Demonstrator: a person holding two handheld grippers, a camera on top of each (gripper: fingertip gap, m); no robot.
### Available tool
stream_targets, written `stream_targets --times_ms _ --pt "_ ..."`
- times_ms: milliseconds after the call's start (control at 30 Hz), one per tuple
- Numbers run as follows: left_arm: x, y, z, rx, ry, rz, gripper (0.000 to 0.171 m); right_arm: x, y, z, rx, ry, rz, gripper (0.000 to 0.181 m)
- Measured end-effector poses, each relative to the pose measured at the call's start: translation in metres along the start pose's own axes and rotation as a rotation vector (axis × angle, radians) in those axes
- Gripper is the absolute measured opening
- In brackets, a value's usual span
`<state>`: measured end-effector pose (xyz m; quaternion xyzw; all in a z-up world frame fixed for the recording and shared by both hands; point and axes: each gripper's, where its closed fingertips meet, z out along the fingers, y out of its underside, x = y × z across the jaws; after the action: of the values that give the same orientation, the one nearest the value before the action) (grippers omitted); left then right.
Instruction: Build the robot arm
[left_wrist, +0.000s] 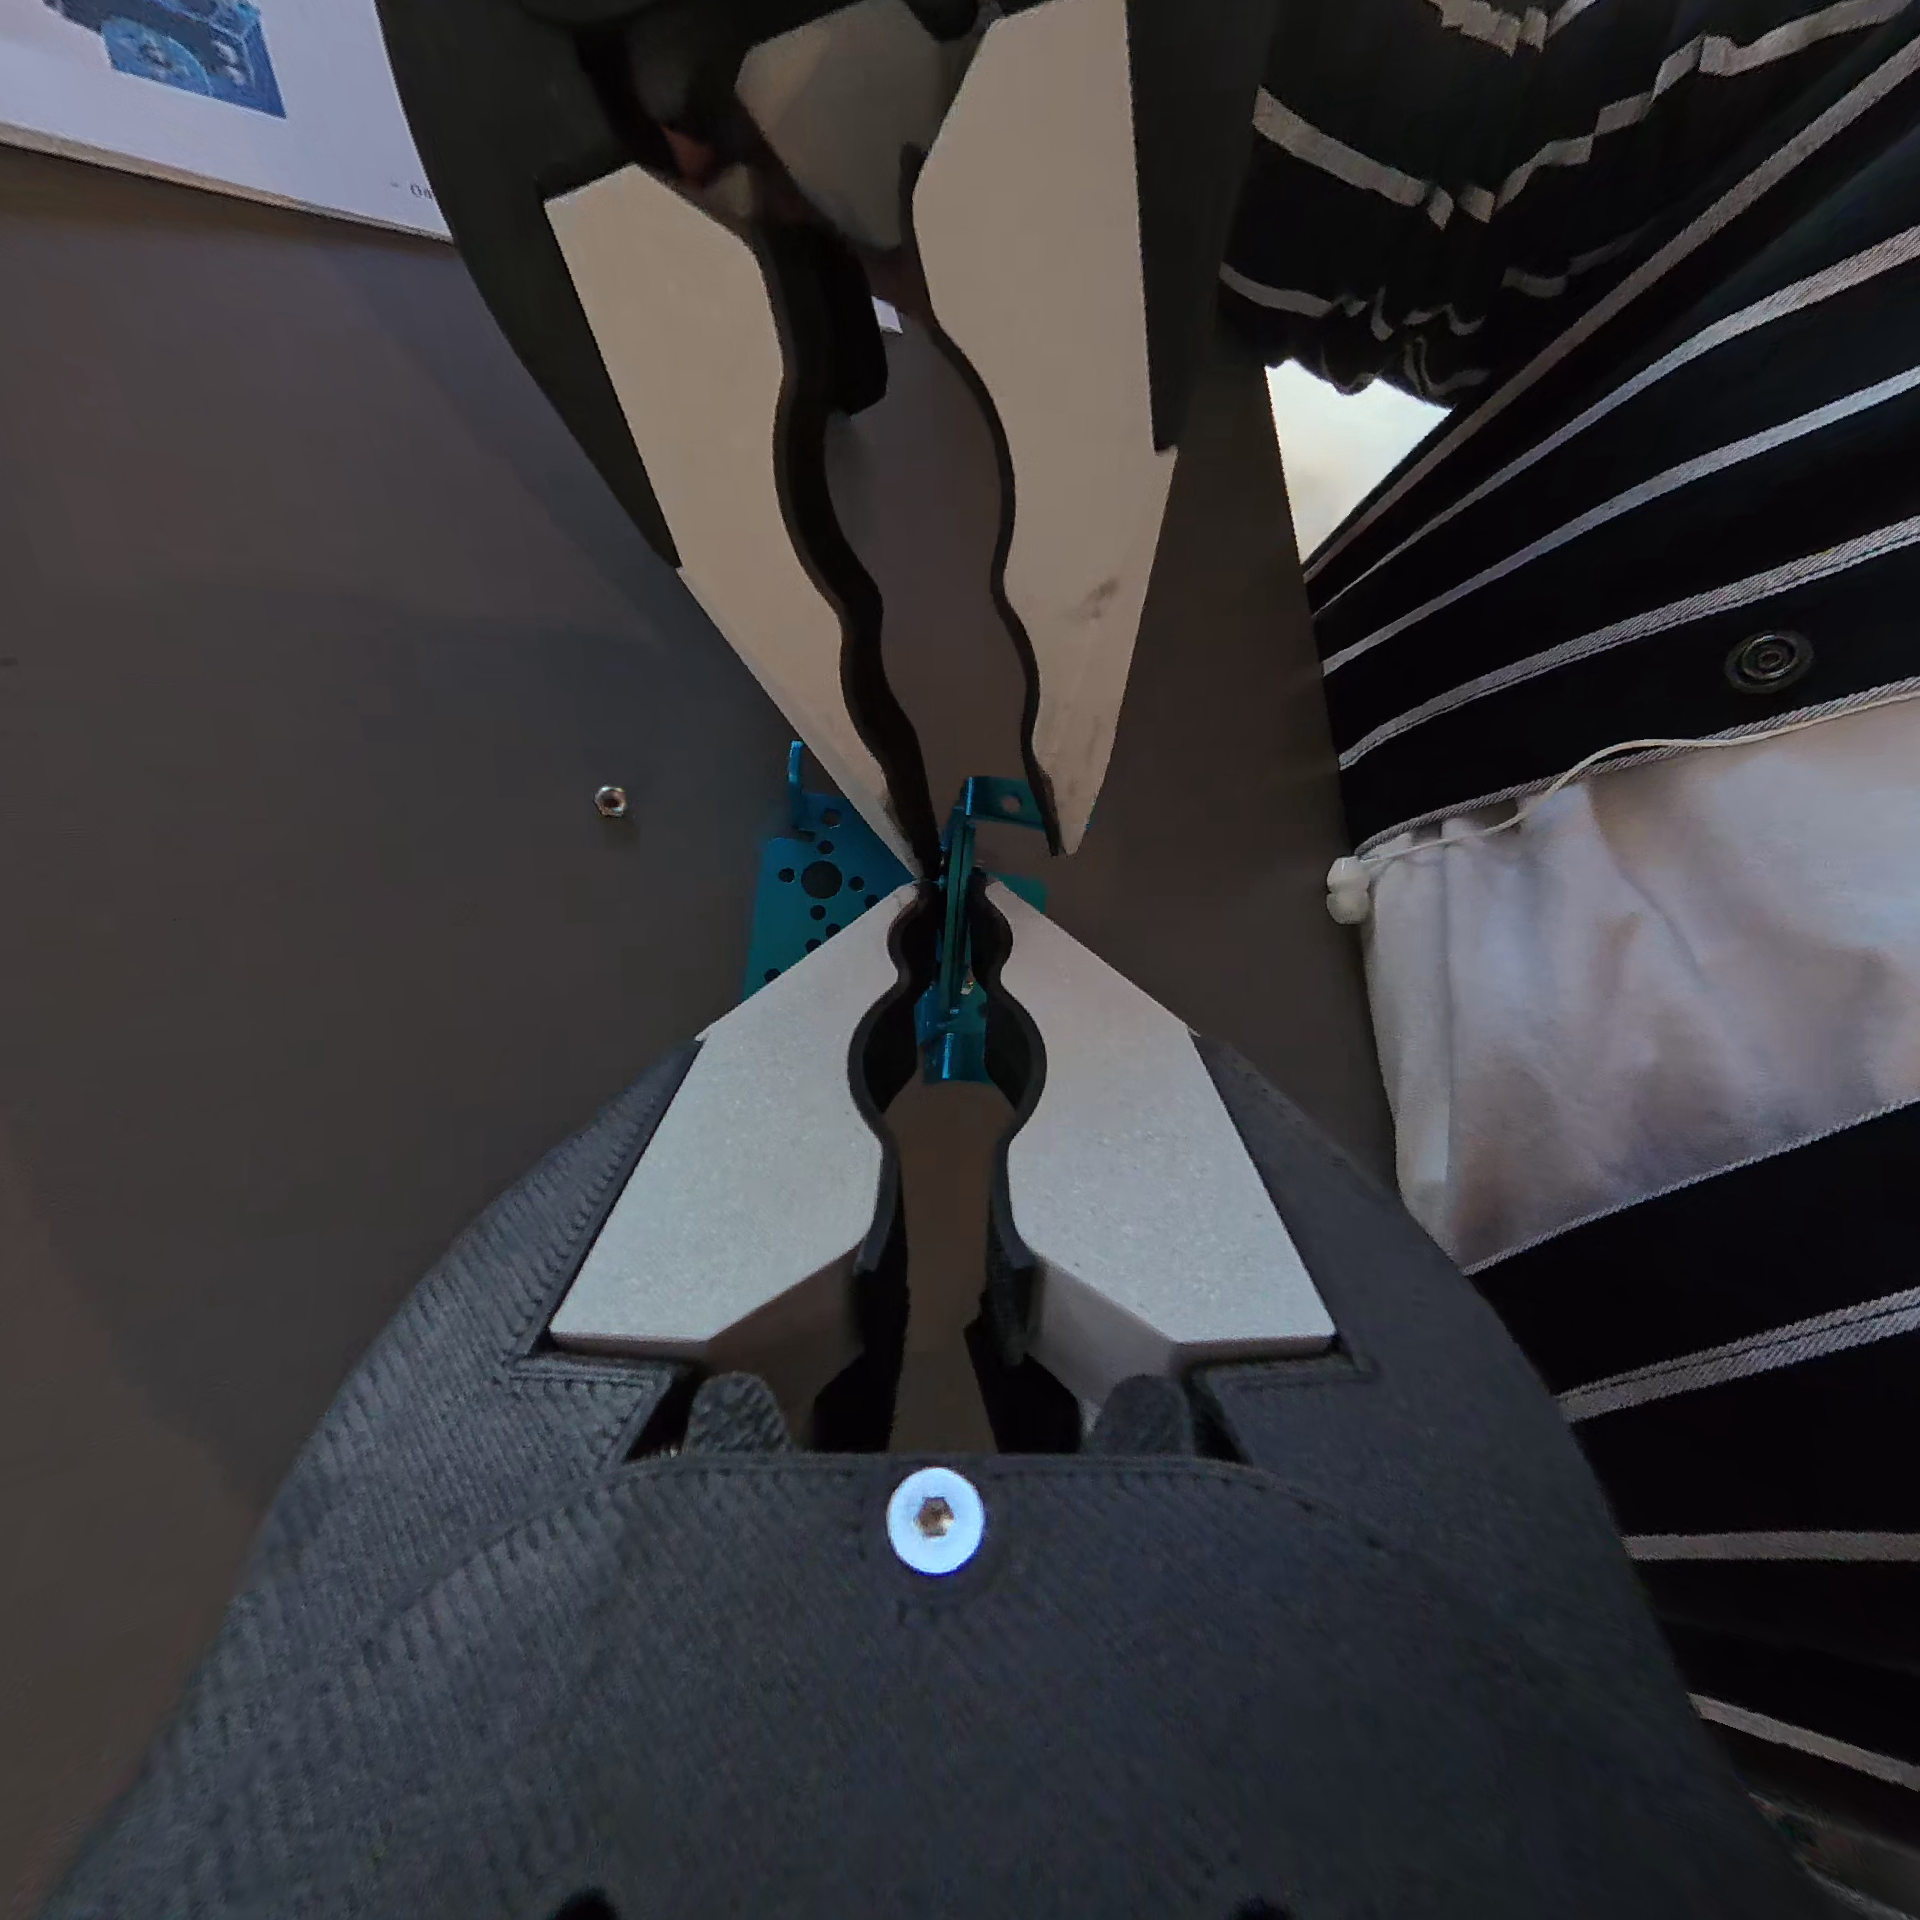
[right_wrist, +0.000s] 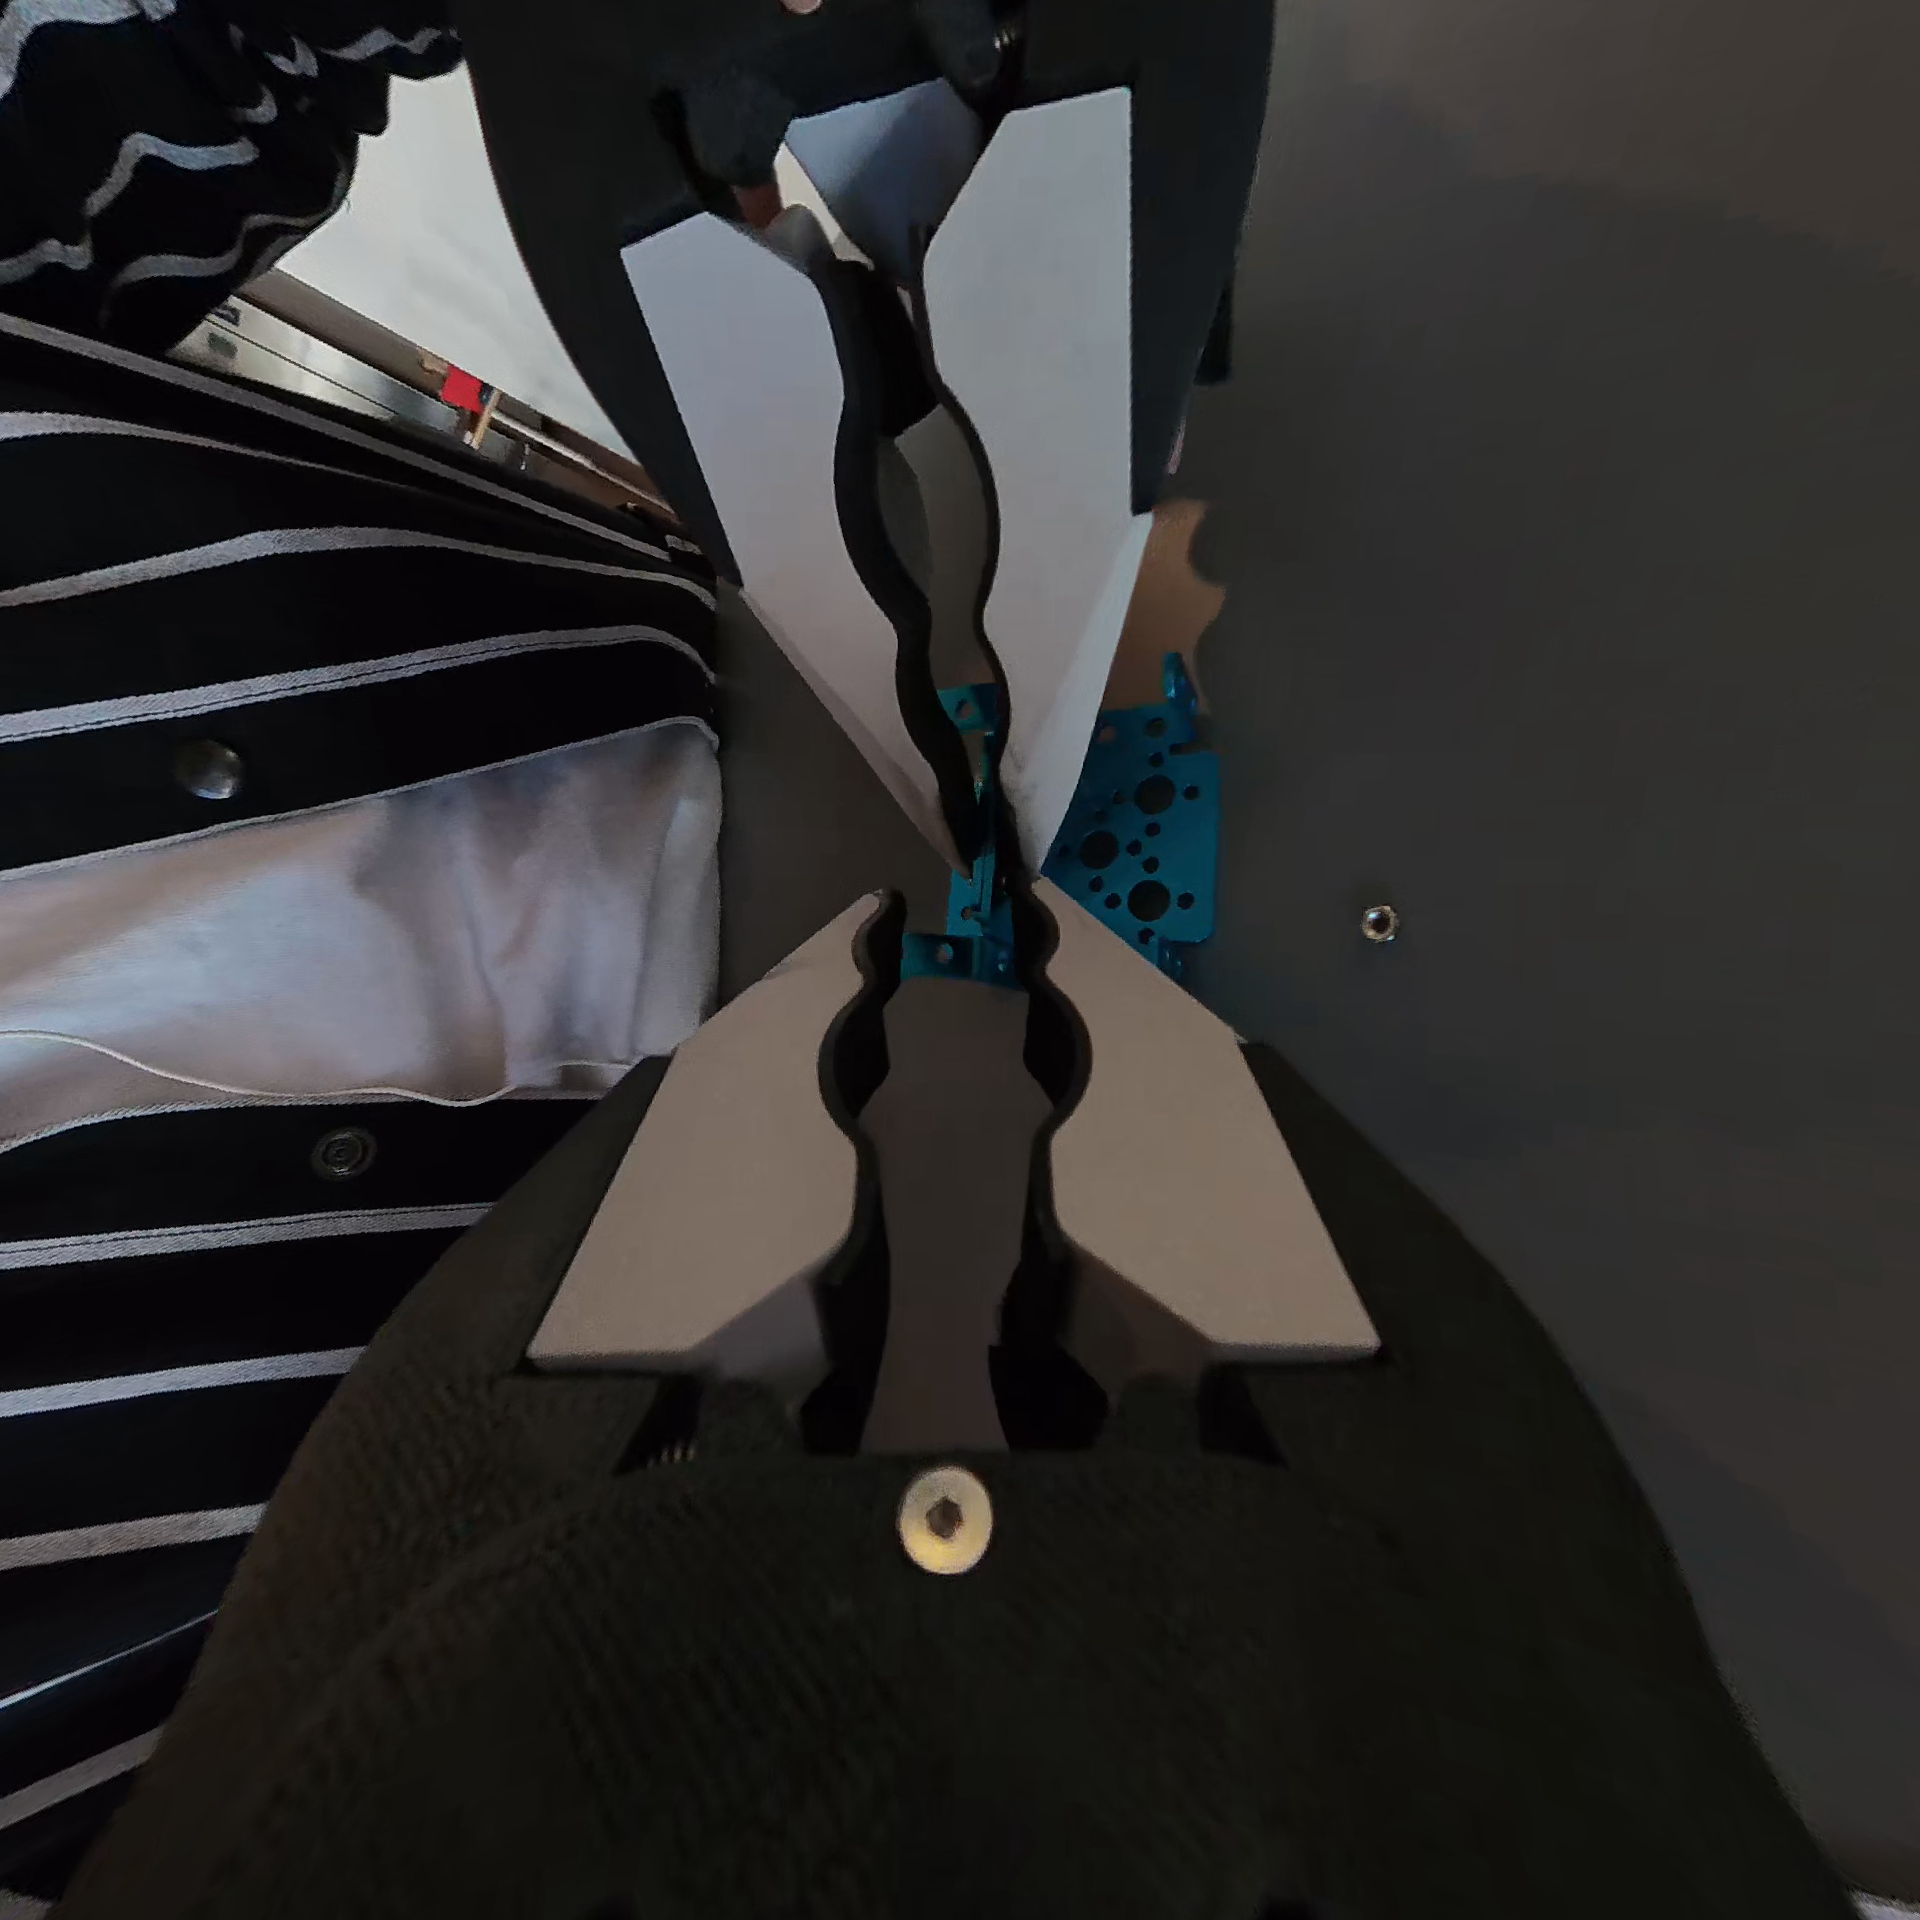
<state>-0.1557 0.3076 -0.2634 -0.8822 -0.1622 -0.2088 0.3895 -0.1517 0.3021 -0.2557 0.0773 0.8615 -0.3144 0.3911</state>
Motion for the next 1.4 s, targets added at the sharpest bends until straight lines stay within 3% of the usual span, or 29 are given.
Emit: stream_targets --times_ms 267,1167,1400 --pt "0.0014 -0.0007 0.0023 -0.012 -0.02 0.008 0.011 -0.0027 0.0051 0.0009 -0.03 0.007 -0.007 0.019" --pt "0.0046 -0.0036 0.0062 0.019 -0.049 0.048 0.004 0.001 0.0101 -0.0003 -0.031 -0.052 -0.029 0.012" --pt "0.0018 -0.006 -0.002 0.042 -0.049 -0.003 0.022 0.003 0.0089 -0.0006 -0.021 -0.057 -0.021 0.008"
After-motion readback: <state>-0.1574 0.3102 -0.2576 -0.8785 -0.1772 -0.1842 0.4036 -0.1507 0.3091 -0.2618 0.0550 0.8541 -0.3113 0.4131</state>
